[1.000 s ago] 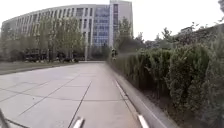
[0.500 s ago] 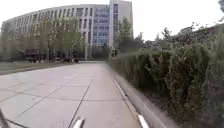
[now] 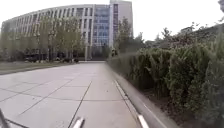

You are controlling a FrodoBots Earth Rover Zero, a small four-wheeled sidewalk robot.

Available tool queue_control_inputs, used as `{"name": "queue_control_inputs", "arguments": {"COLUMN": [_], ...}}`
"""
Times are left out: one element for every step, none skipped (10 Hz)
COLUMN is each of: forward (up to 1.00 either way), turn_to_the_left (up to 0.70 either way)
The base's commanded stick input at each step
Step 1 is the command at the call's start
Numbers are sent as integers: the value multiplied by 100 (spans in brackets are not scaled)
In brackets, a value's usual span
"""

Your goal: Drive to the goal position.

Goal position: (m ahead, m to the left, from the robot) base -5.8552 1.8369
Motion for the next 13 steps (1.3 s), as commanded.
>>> {"name": "queue_control_inputs", "arguments": {"forward": [2, 0, 0, 0, 0, 0, 0, 0, 0, 0, 1, 3, 1], "turn_to_the_left": [0, 0, 0, 0, 0, 0, 0, 0, 0, 0, 0, 0, 0]}}
